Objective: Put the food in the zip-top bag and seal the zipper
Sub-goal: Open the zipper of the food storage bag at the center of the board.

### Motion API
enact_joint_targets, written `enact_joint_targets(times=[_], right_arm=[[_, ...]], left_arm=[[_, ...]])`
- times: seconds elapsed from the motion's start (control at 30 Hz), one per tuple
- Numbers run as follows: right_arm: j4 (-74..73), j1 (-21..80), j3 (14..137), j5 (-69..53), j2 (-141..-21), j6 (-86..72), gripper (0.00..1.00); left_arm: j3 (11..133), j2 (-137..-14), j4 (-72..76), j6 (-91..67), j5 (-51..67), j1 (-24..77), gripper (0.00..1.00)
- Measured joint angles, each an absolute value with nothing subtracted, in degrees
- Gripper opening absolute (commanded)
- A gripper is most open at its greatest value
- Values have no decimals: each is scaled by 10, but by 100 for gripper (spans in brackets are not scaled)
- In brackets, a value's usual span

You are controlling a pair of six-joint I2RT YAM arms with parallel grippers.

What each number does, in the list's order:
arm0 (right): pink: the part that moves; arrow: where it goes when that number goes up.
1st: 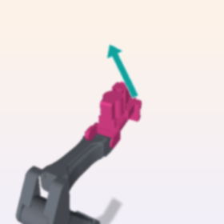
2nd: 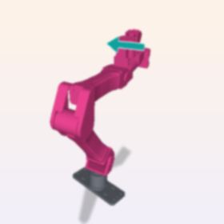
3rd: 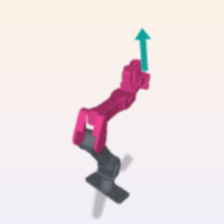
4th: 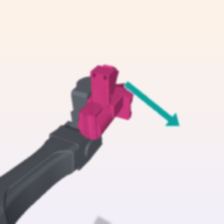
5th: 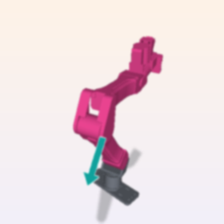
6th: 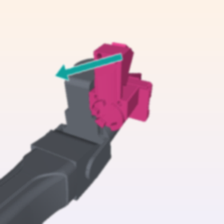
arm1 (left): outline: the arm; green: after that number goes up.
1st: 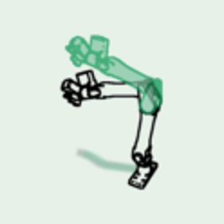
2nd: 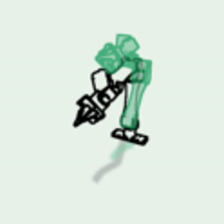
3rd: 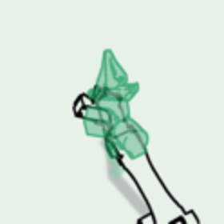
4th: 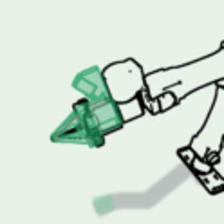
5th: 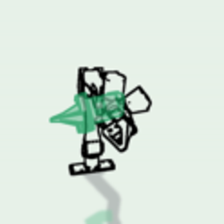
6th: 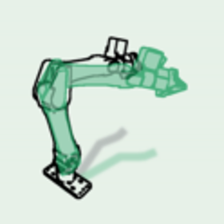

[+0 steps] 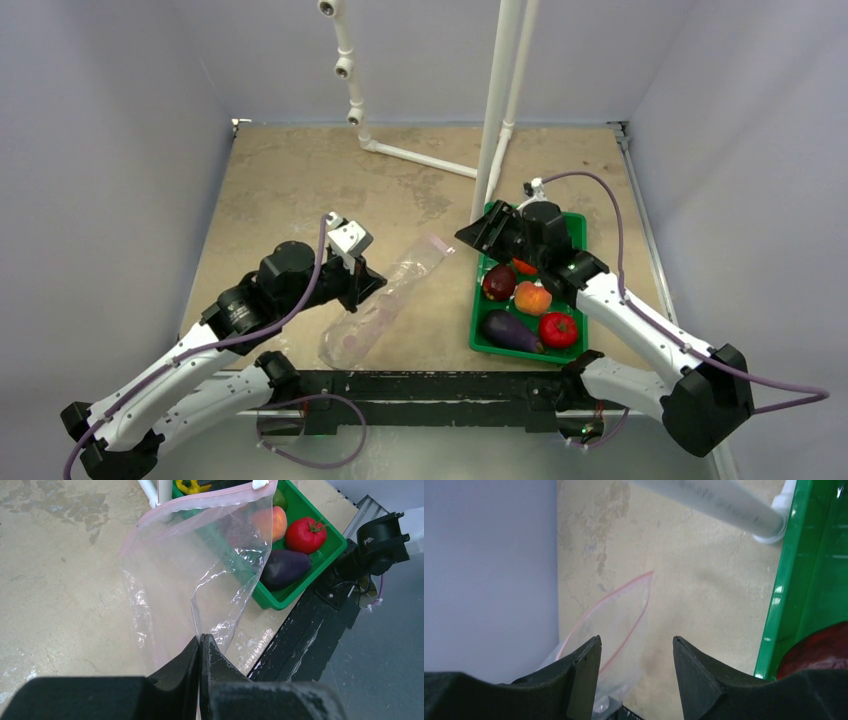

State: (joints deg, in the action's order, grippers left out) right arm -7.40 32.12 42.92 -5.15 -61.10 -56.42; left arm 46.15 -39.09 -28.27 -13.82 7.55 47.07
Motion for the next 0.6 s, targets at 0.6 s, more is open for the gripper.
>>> enact_joint_targets(times=[0.6], right_arm=[[-20, 300, 421, -177, -651, -488, 50]], left_arm=[[460, -391, -276, -128, 104, 474, 0]])
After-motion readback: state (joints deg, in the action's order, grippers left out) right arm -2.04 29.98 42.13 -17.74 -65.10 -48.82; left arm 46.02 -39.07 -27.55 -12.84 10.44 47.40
